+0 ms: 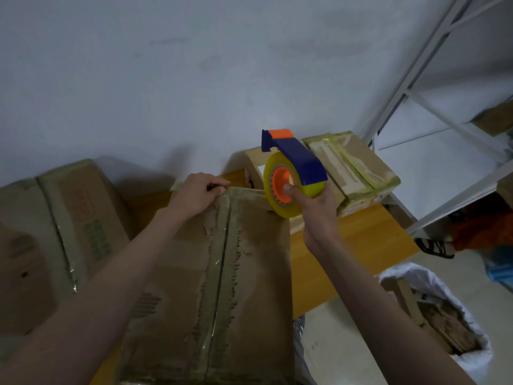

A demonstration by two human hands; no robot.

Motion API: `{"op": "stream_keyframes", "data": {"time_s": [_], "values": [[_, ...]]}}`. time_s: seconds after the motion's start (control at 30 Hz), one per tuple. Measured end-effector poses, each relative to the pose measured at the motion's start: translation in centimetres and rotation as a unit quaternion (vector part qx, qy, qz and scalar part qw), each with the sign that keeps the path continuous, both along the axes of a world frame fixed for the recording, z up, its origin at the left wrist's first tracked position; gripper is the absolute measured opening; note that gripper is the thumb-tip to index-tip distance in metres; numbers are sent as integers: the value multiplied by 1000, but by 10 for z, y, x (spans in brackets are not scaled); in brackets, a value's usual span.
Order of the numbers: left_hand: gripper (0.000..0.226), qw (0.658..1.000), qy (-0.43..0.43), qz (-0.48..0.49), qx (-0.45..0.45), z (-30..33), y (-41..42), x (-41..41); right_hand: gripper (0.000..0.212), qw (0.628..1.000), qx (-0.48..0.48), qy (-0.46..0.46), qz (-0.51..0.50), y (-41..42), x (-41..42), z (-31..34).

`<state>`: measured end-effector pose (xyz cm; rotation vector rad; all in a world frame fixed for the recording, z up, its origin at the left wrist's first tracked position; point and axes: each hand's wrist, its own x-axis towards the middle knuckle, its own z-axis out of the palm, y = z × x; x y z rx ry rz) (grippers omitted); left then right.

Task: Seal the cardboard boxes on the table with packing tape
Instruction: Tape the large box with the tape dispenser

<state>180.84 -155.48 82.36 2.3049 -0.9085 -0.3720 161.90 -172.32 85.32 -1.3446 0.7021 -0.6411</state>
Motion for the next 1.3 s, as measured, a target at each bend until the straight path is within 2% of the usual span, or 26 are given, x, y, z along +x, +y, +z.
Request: {"op": "stream_keyframes", "data": {"time_s": [0.13,0.2,0.4,0.5,0.6,0.67,0.77,0.87,0.93,1.03,1.17,1.23,1.3], "values": [[22,998,-13,64,-1,-6,35,20,62,999,-27,17,-4,-2,4,-2],[22,995,0,91,-29,-11,47,28,62,999,-35,25,8,-5,1,-2],[19,990,28,115,-77,-22,51,36,66,997,-53,40,26,-8,-1,-2],[21,981,102,126,-103,-26,54,38,65,997,-55,39,35,-10,-2,-2],[29,956,219,154,-123,-29,59,35,64,997,-51,39,35,-11,-3,-2],[36,942,259,167,-132,-32,59,30,62,997,-50,38,35,-12,-4,-2],[48,962,204,162,-76,-33,53,23,61,997,-57,36,35,-10,-4,-3],[50,984,96,137,57,-25,48,22,62,997,-59,34,34,-10,-4,-4],[46,985,12,137,104,-22,47,24,63,997,-62,36,31,-10,-4,-4],[42,989,-73,105,78,-30,41,22,64,997,-67,37,31,-11,-4,-5],[42,973,-155,78,152,-34,33,20,63,997,-66,34,35,-11,-5,-5],[38,978,-158,38,133,-28,22,15,64,997,-65,31,35,-12,-5,-6],[32,992,-109,-17,67,-20,3,2,65,997,-63,25,36,-11,-5,-6]]}}
